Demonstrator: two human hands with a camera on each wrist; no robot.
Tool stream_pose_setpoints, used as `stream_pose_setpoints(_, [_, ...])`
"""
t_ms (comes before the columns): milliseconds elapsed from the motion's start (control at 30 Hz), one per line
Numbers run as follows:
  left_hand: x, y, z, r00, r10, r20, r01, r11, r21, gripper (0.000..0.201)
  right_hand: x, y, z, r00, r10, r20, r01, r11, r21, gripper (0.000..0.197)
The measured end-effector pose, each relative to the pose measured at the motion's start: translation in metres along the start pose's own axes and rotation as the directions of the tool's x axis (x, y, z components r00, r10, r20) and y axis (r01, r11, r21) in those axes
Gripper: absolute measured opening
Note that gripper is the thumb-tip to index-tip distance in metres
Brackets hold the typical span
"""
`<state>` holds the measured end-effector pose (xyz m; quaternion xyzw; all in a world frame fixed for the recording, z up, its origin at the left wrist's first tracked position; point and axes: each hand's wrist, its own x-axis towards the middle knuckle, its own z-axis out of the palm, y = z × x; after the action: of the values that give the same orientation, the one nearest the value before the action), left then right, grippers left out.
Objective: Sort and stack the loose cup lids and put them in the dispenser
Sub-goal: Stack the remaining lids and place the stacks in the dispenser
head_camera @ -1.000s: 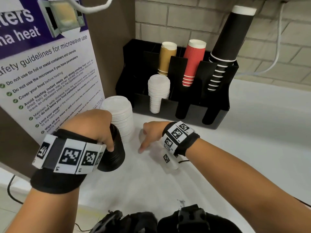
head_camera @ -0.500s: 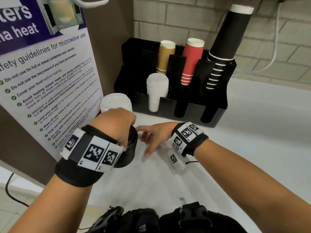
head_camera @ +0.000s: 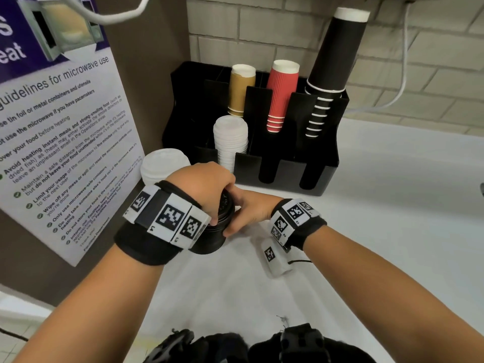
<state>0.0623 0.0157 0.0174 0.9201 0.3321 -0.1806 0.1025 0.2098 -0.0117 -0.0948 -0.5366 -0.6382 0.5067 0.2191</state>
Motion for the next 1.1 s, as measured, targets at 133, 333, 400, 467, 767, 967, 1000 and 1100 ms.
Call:
stream_pose_setpoints(133, [0.016, 0.008, -0.009, 0.996, 0.090, -0.028, -0.090, 0.996, -0.007, 0.067, -0.014, 0.006, -0.021, 0.994, 0.030, -0.102, -0.035, 0.998, -0.046, 0.086])
stream_pose_setpoints(333, [0.036, -0.001, -0.022, 0.993, 0.109, -0.042, -0.110, 0.993, -0.038, 0.073, -0.026, 0.021, -0.040, 0.951, 0.057, -0.303, -0.037, 0.997, 0.071, 0.064])
stream_pose_setpoints(400, [0.039, -0.003, -0.022, 0.994, 0.102, -0.049, -0.105, 0.992, -0.063, 0.074, -0.023, 0.021, -0.035, 0.971, 0.086, -0.222, -0.080, 0.996, 0.033, 0.087])
stream_pose_setpoints(467, [0.039, -0.005, -0.020, 0.994, 0.092, -0.065, -0.097, 0.992, -0.085, 0.076, -0.012, 0.022, -0.020, 0.977, 0.068, -0.204, -0.064, 0.998, 0.023, 0.101])
stream_pose_setpoints(767, [0.040, -0.019, -0.005, 0.969, 0.016, -0.247, -0.067, 0.977, -0.202, 0.053, 0.001, 0.017, -0.024, 0.893, 0.017, -0.451, -0.030, 0.999, -0.022, 0.101])
stream_pose_setpoints(967, [0.036, -0.024, 0.008, 0.961, -0.036, -0.275, -0.045, 0.958, -0.285, 0.044, 0.001, 0.013, -0.031, 0.928, 0.096, -0.361, -0.132, 0.988, -0.078, 0.106])
stream_pose_setpoints(1000, [0.035, -0.025, 0.009, 0.959, -0.043, -0.280, -0.044, 0.954, -0.295, 0.043, 0.002, 0.012, -0.029, 0.927, 0.102, -0.361, -0.142, 0.986, -0.086, 0.104])
stream_pose_setpoints(1100, [0.035, -0.027, 0.014, 0.956, -0.054, -0.289, -0.045, 0.945, -0.325, 0.041, 0.007, 0.012, -0.021, 0.925, 0.110, -0.364, -0.156, 0.983, -0.098, 0.102])
